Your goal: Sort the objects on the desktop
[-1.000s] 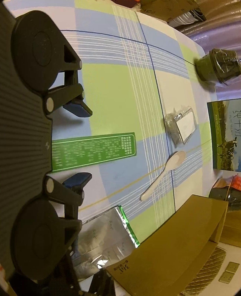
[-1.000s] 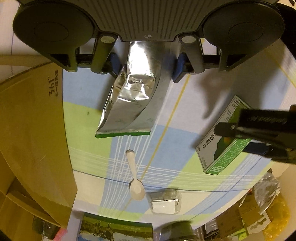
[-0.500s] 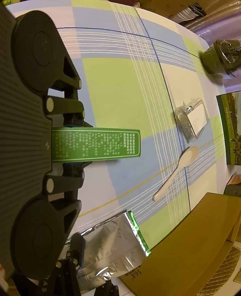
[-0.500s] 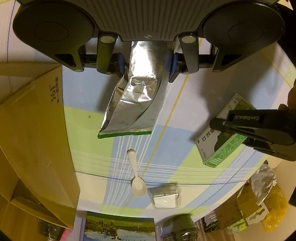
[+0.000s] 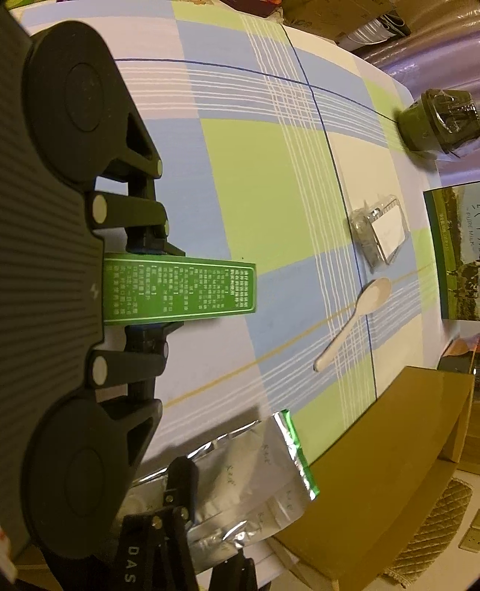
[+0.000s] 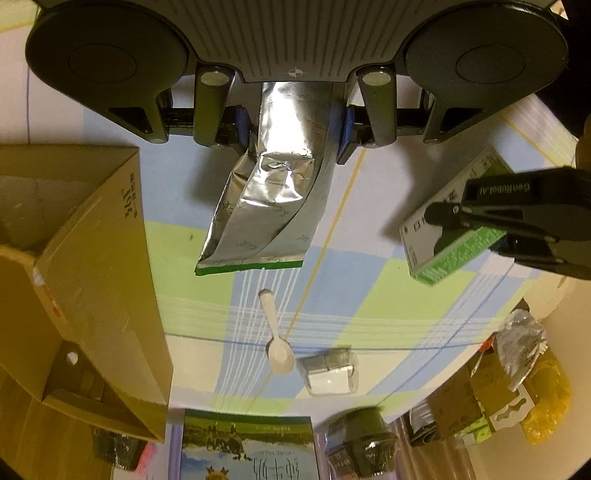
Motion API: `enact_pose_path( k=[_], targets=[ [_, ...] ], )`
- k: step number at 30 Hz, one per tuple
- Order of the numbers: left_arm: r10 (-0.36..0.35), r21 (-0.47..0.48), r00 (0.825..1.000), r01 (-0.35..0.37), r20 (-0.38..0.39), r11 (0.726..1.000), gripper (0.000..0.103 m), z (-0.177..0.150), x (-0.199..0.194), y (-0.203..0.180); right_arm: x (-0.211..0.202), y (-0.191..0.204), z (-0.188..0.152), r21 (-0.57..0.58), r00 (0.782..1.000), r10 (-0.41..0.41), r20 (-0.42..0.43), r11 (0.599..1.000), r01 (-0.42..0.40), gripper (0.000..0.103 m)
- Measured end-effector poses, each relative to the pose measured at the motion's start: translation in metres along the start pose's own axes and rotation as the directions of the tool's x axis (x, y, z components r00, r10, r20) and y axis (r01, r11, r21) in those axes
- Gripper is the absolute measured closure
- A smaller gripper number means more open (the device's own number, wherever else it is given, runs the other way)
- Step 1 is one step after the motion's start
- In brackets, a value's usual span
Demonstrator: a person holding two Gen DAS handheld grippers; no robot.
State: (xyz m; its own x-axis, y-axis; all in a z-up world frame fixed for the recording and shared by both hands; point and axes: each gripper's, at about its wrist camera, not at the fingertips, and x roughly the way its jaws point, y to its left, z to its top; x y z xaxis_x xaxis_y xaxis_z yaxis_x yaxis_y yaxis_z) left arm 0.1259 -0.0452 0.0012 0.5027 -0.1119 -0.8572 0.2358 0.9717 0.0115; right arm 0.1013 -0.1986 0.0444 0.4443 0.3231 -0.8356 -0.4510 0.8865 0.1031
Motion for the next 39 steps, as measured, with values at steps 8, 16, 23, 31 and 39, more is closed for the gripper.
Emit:
enact_pose_path(
  k=[8,16,23,31,39],
  targets=[
    [-0.011,-0.023,0.999,0.012,0.037,1.0,0.078,-0.004,-0.018,-0.002,-0.014,0.004,0.0,-0.01,1.0,0.001,0.028,1.0,-0.001,0.061],
    [-0.027,-0.044,1.0,0.027,-0.013,0.999,0.077,-0.021,-0.009,0.003,-0.01,0.0,-0.009,0.009,1.0,-0.001,0.008,1.0,0.001,0.061],
    [-0.034,-0.037,0.998,0.032,-0.049,0.999,0.077,-0.019,0.003,0.003,0.0,-0.001,-0.014,0.021,1.0,0.006,-0.011,1.0,-0.006,0.061],
    [-0.04,-0.035,0.998,0.039,-0.043,0.999,0.078,-0.018,0.005,0.005,0.003,-0.006,-0.014,0.029,1.0,0.01,-0.007,1.0,-0.009,0.061],
    [-0.032,-0.041,0.999,0.033,0.008,0.999,0.078,-0.012,-0.019,0.003,-0.011,-0.003,-0.007,0.028,0.999,0.011,0.04,1.0,-0.012,0.061]
  ],
)
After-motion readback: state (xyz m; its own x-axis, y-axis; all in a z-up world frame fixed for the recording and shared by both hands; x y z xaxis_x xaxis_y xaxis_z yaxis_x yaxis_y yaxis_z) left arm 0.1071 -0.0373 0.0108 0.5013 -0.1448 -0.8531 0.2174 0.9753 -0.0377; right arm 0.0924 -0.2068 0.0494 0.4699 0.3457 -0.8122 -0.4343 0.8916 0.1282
